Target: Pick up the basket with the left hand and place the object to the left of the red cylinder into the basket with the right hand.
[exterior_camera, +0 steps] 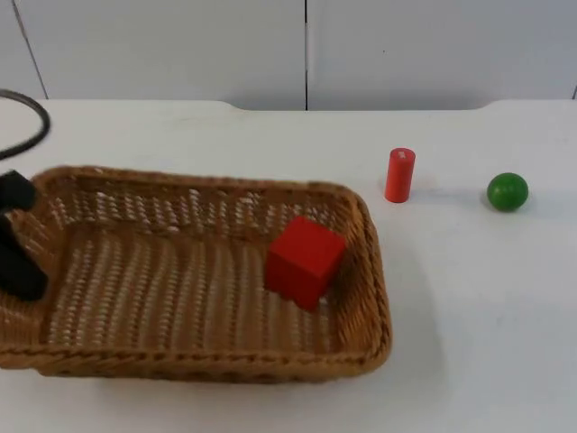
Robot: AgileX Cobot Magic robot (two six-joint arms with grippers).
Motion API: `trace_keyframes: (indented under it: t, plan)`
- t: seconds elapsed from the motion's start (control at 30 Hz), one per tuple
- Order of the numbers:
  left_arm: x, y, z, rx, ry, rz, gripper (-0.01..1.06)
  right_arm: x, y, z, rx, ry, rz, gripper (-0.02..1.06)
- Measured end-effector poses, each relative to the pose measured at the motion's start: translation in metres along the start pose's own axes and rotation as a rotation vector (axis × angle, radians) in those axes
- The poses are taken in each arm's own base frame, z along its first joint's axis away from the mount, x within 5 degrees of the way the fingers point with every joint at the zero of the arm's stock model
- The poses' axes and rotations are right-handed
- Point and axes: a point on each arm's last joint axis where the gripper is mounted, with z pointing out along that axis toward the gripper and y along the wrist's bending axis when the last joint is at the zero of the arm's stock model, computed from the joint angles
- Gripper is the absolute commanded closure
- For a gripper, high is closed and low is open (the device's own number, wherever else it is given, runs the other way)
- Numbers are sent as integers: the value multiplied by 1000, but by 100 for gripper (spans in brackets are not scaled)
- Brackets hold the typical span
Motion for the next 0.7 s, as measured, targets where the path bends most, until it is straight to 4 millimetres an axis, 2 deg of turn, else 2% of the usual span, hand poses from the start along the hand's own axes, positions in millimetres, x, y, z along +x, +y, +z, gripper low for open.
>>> trace_keyframes:
  t: [0.07, 0.2, 0.23, 0.33, 0.43, 0.47, 0.57, 0.6, 0.7]
  plan:
    - [-3, 1, 8, 2, 15, -4, 105, 0, 0, 0, 0, 0, 0, 29]
    - [-18, 7, 39, -4, 54, 12, 105, 0, 0, 0, 0, 0, 0, 29]
    - [-18, 7, 39, -4, 54, 12, 105, 0, 0, 0, 0, 0, 0, 29]
    - [-20, 18, 60, -8, 75, -34, 105, 0, 0, 0, 2, 1, -5, 29]
    - [-21, 21, 64, -5, 83, -42, 103, 0, 0, 0, 2, 2, -5, 29]
    - [-22, 21, 64, -5, 81, -41, 98, 0, 0, 0, 2, 2, -5, 29]
    - [-22, 21, 64, -5, 83, -42, 66, 0, 0, 0, 2, 2, -10, 29]
    - [-22, 22, 65, -9, 83, -41, 66, 0, 0, 0, 2, 2, -10, 29]
    - [-22, 23, 65, -16, 86, -35, 21, 0, 0, 0, 2, 2, -10, 29]
